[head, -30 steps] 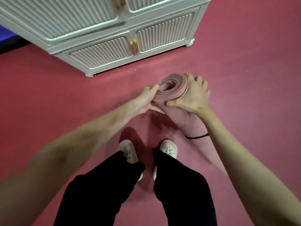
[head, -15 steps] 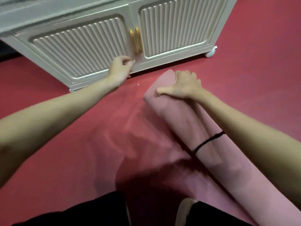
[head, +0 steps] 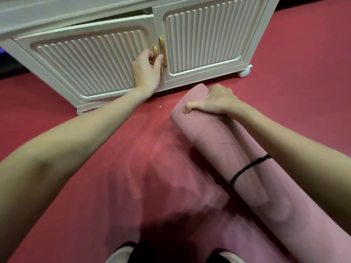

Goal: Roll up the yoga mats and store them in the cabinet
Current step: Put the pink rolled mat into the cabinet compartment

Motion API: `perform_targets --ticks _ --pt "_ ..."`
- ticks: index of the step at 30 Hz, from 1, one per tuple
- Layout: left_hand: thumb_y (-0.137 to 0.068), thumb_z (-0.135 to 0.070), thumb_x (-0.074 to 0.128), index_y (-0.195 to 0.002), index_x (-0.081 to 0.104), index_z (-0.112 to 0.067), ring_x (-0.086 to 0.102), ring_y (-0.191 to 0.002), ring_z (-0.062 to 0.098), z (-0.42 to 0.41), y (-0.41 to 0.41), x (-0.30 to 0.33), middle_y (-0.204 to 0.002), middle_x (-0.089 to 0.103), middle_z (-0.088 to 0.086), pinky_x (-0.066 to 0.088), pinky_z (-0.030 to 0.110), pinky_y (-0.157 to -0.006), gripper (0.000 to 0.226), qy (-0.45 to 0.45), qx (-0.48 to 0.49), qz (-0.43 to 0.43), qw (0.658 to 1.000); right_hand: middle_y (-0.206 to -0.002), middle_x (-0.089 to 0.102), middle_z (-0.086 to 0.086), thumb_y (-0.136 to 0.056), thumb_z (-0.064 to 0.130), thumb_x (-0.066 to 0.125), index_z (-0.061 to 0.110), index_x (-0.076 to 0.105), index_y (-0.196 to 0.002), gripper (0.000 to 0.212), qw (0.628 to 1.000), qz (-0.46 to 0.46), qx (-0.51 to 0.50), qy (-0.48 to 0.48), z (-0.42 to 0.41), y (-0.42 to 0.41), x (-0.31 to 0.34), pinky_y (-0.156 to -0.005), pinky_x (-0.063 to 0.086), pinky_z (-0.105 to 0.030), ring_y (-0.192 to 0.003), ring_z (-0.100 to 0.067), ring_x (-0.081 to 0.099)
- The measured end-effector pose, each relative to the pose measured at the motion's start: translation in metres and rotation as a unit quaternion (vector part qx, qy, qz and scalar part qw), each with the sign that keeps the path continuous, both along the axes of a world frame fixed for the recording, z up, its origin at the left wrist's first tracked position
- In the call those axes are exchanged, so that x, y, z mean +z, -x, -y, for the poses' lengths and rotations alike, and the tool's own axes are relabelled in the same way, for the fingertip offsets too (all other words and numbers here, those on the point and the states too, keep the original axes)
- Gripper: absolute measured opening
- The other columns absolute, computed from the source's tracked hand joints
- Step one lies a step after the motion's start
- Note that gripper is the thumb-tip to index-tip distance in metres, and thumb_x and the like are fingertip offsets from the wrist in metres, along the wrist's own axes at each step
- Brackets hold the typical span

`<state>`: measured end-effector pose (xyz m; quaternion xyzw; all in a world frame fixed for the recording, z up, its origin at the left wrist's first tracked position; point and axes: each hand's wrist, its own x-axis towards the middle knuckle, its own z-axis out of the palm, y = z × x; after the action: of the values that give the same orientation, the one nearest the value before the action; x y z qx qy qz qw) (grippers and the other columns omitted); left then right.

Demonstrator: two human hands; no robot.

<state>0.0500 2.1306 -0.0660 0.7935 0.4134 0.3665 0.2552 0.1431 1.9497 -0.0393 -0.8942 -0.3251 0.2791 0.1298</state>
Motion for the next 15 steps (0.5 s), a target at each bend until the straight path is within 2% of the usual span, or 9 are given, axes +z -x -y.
perform_targets --ticks 2,4,6,9,12,15 --pt "-0.091 -0.027 0.059 -0.075 0.054 -0.009 0.050 -0.061 0.017 0.021 0.021 -0.002 -0.069 0.057 0.004 0.040 0.031 -0.063 0.025 -0.025 -0.023 0.000 0.999 -0.117 0.058 -0.005 -0.037 0.080 0.068 0.017 0.061 -0.109 0.096 1.000 0.004 0.010 -0.001 0.001 0.006 -0.001 -0.095 0.046 -0.041 -0.115 -0.031 0.050" --pt "-0.093 -0.027 0.058 -0.075 0.054 -0.006 0.055 -0.061 0.020 0.046 0.054 -0.007 -0.070 0.059 0.008 0.046 0.031 -0.060 0.028 -0.036 -0.056 0.005 0.998 -0.116 0.058 -0.005 -0.036 0.081 0.066 0.016 0.061 -0.108 0.097 1.000 0.003 0.027 -0.005 0.001 0.013 -0.002 -0.092 0.046 -0.040 -0.114 -0.032 0.050" --pt "-0.095 -0.024 0.058 -0.076 0.053 -0.007 0.059 -0.063 0.017 0.069 0.095 -0.010 -0.070 0.060 0.008 0.048 0.024 -0.059 0.027 -0.044 -0.088 0.005 0.995 -0.116 0.058 -0.006 -0.037 0.082 0.066 0.016 0.061 -0.108 0.097 0.999 0.004 0.045 -0.007 0.001 0.020 -0.003 -0.091 0.046 -0.039 -0.114 -0.032 0.050" --pt "-0.096 -0.015 0.057 -0.076 0.051 -0.007 0.049 -0.062 0.009 0.096 0.155 -0.009 -0.068 0.054 0.000 0.040 0.013 -0.062 0.023 -0.070 -0.095 -0.014 0.993 -0.118 0.058 -0.007 -0.037 0.081 0.066 0.015 0.061 -0.109 0.099 0.998 0.001 0.055 -0.001 0.000 0.031 -0.003 -0.093 0.046 -0.039 -0.115 -0.033 0.050" --pt "-0.099 -0.020 0.048 -0.077 0.053 -0.001 0.048 -0.064 0.016 0.108 0.201 -0.019 -0.070 0.054 0.006 0.041 0.027 -0.063 0.030 -0.073 -0.071 -0.051 0.993 -0.118 0.059 -0.007 -0.034 0.081 0.065 0.014 0.061 -0.109 0.100 0.998 -0.008 0.068 0.005 -0.002 0.047 -0.007 -0.096 0.047 -0.041 -0.115 -0.033 0.051" --pt "-0.100 -0.029 0.040 -0.091 0.056 0.002 0.053 -0.074 0.025 0.117 0.240 -0.029 -0.082 0.057 0.011 0.044 0.042 -0.070 0.036 -0.076 -0.050 -0.090 0.992 -0.119 0.058 -0.009 -0.038 0.079 0.069 0.013 0.061 -0.113 0.101 0.996 -0.007 0.086 0.017 -0.004 0.065 -0.016 -0.096 0.047 -0.041 -0.116 -0.034 0.050"
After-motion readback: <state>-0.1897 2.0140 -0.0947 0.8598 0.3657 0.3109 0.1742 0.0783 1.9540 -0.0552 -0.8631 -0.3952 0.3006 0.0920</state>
